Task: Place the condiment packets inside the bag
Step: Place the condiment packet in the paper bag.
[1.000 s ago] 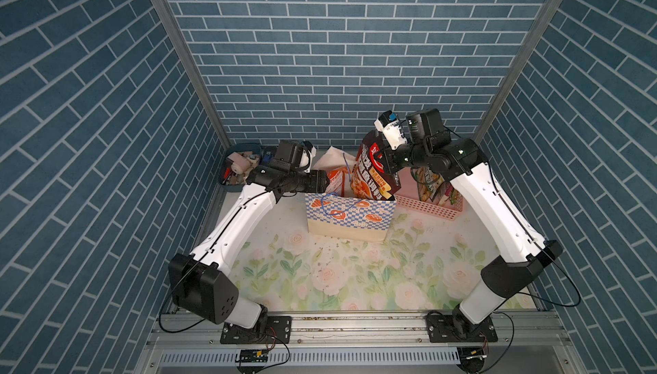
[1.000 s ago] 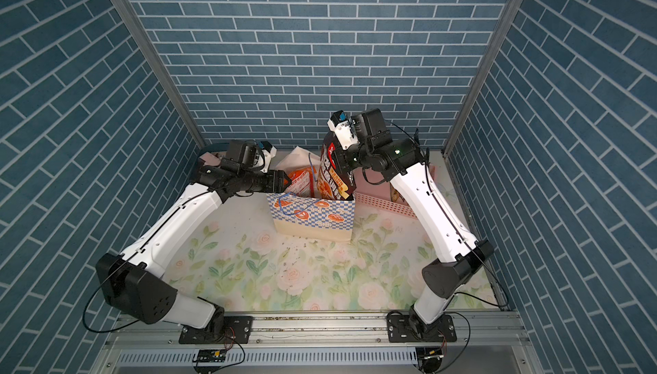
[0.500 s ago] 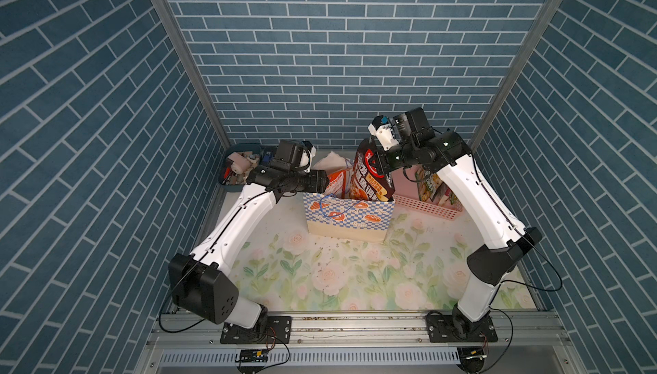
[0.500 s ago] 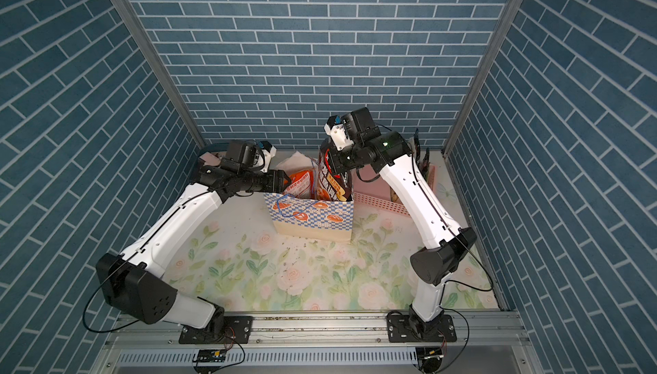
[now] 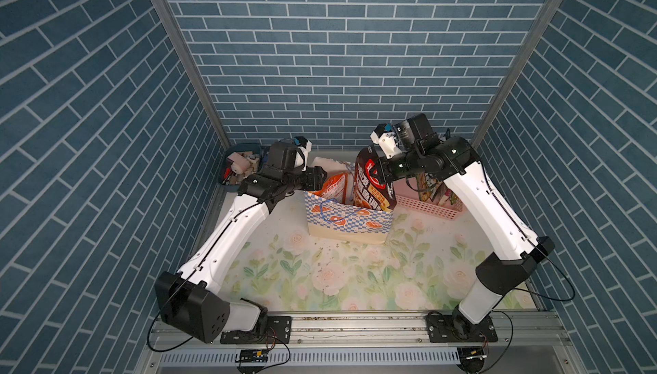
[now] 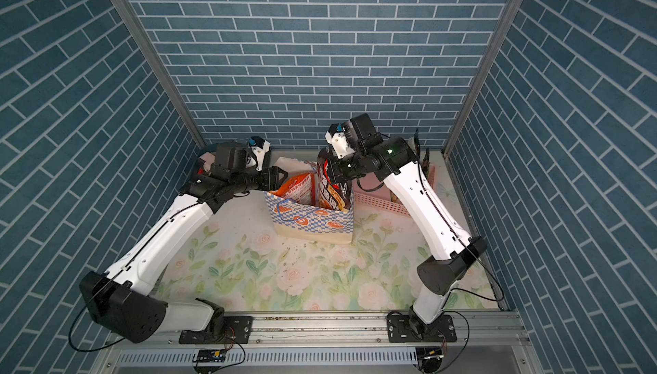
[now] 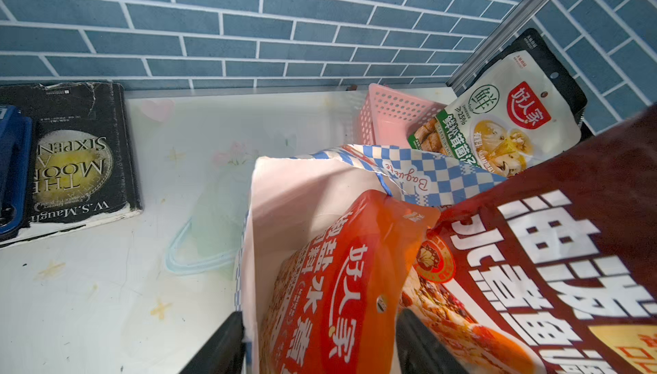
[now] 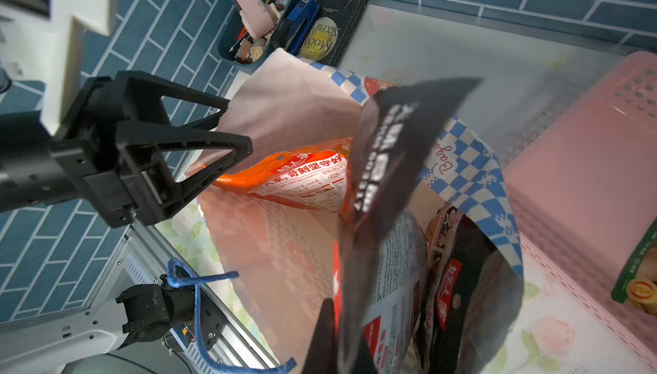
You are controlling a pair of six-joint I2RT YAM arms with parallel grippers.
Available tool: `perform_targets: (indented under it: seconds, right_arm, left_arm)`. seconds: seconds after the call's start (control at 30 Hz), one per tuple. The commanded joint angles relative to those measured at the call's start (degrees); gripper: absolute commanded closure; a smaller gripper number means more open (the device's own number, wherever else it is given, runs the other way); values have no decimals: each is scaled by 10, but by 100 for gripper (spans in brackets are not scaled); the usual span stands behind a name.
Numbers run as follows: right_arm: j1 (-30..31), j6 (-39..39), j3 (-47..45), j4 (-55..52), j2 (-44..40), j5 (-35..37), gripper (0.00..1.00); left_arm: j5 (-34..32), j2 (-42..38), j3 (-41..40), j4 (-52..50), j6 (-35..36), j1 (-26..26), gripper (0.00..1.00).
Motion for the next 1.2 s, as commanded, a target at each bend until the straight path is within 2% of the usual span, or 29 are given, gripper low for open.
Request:
perform_targets:
  seconds: [0.0, 0.1, 0.23, 0.4, 0.57, 0.67, 0.73, 0.83, 0.93, 1.17]
  right_arm:
    - [2, 43, -3, -11, -7, 40, 100]
    - [2, 43, 41, -30, 17, 61, 100]
    - [2, 40, 79, -27, 18, 47, 100]
    - [2, 33, 65, -10, 4, 5, 100]
    - [2, 25, 49, 9, -13, -27, 100]
    - [2, 24, 34, 26, -28, -40, 100]
    - [2, 23, 29, 28, -33, -39, 100]
    - [2, 23, 22, 29, -39, -38, 100]
    - [2, 25, 21, 31, -44, -38, 100]
    - [0, 48, 18, 53, -58, -13, 100]
  left_arm:
    - [1, -8, -13, 19, 6, -3, 30]
    - [-33, 10, 17, -12, 45, -3, 26]
    - [-99, 98, 134, -108, 100, -3, 26]
    - [-91, 184, 243, -179, 176, -5, 29]
    - [-86, 193, 237, -167, 300, -22, 28]
    - [-74, 172, 201, -118, 381, -37, 27]
    - [-97, 163, 181, -81, 417, -48, 27]
    - [-154, 178, 194, -51, 441, -57, 35]
    - [-180, 213, 232, -43, 458, -57, 42]
    - [-174, 261, 274, -50, 494, -70, 48]
